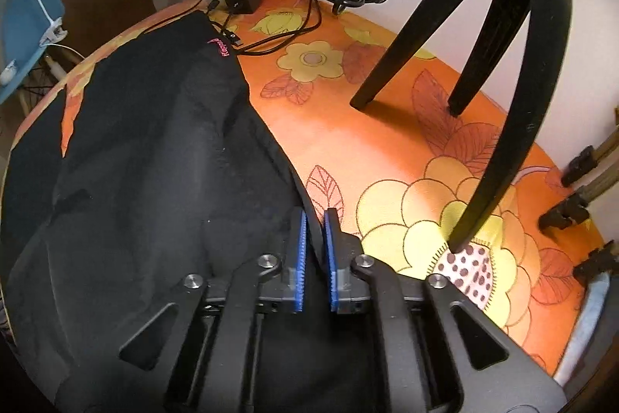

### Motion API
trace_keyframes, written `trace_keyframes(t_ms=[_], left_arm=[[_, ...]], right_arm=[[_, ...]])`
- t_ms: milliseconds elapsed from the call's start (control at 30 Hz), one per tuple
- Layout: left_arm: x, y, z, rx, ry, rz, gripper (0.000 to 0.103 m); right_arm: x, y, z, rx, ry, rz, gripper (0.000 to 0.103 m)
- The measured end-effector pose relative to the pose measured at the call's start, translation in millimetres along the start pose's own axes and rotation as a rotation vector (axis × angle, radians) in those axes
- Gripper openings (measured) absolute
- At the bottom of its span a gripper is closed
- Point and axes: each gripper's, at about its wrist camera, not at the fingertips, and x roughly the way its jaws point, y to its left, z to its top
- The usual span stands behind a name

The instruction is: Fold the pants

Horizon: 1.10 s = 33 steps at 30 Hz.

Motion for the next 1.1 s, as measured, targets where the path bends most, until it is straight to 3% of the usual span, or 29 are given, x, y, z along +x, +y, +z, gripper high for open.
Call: trace_keyframes(t_ms=[300, 533, 633, 700, 767, 867, 933, 1000, 1033, 1100], left_arm=[[24, 27, 29, -0.112, 0.004, -0.036, 0.058], [37, 8, 64, -0.131, 0.01, -0.086, 0.058], [44, -6, 76, -0.123, 0.026, -0.122, 0.06], [50, -16, 83, -0.112, 0.046, -0.133, 0.061], [57, -23, 87, -0.119, 0.06, -0.136, 0.061], [67, -33, 92, -0.121, 0.08, -0.152, 0.061], [71, -39, 94, -0.109, 0.084, -0.149, 0.061], [79, -44, 96, -0.103, 0.099, -0.148, 0.061], [81, -44, 97, -0.102, 0.104, -0.149, 0.061], [90, -49, 102, -0.1, 0.119, -0.147, 0.061]], right_arm=[[-80, 36, -17, 0.017, -0.152, 0.063, 0.005], [-136, 113, -53, -0.016, -0.216, 0.205, 0.003], [-139, 138, -70, -0.024, -0.2, 0.253, 0.003], [-137, 151, -78, -0.058, -0.189, 0.235, 0.002], [-134, 152, -81, -0.075, -0.177, 0.218, 0.003], [-133, 121, -73, 0.0, -0.177, 0.188, 0.003], [-133, 94, -65, 0.042, -0.181, 0.159, 0.014], [-132, 74, -58, 0.063, -0.198, 0.117, 0.065], [-133, 64, -54, 0.07, -0.217, 0.101, 0.073], [-127, 49, -44, 0.071, -0.22, 0.127, 0.075]])
